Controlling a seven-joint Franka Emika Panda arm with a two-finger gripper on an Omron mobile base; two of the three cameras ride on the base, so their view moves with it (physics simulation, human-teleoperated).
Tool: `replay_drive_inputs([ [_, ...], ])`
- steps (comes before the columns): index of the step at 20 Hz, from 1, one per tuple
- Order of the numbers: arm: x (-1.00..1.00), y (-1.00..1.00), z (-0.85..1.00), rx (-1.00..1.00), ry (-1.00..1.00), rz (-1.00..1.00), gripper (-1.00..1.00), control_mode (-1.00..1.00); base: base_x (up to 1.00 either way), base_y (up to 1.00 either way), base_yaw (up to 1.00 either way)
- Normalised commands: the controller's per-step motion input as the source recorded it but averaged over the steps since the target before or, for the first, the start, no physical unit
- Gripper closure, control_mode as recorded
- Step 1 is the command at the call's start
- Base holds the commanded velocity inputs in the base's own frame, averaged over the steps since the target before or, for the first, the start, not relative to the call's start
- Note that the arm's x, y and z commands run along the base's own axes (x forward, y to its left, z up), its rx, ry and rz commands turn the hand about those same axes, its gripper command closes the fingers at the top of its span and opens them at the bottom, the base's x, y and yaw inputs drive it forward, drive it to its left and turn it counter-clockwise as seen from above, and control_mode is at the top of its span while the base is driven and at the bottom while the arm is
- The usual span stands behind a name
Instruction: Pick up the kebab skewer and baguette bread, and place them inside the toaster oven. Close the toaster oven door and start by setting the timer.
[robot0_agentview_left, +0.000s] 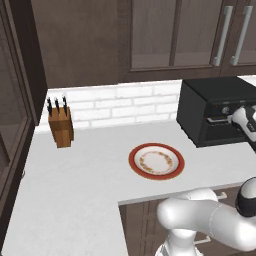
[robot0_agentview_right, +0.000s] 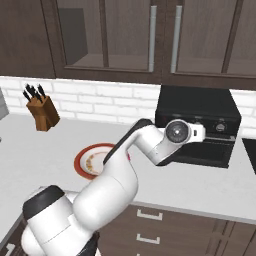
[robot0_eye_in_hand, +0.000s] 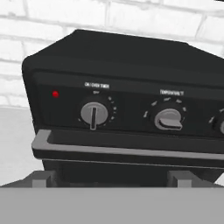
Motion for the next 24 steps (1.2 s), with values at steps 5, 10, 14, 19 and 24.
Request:
replay_drive_inputs([
  [5, -0.09, 0.02, 0.04, 0.0, -0.24, 0.0, -1.0, -1.0, 0.0, 0.0, 0.0],
  [10, 0.0, 0.0, 0.0, 0.02, -0.32, 0.02, -1.0, -1.0, 0.0, 0.0, 0.0],
  [14, 0.0, 0.08, 0.0, 0.03, -0.1, 0.04, -1.0, -1.0, 0.0, 0.0, 0.0],
  [19, 0.0, 0.03, 0.0, 0.0, 0.0, 0.07, -1.0, -1.0, 0.0, 0.0, 0.0],
  [24, 0.2, 0.0, 0.04, 0.0, 0.0, 0.0, -1.0, -1.0, 0.0, 0.0, 0.0],
])
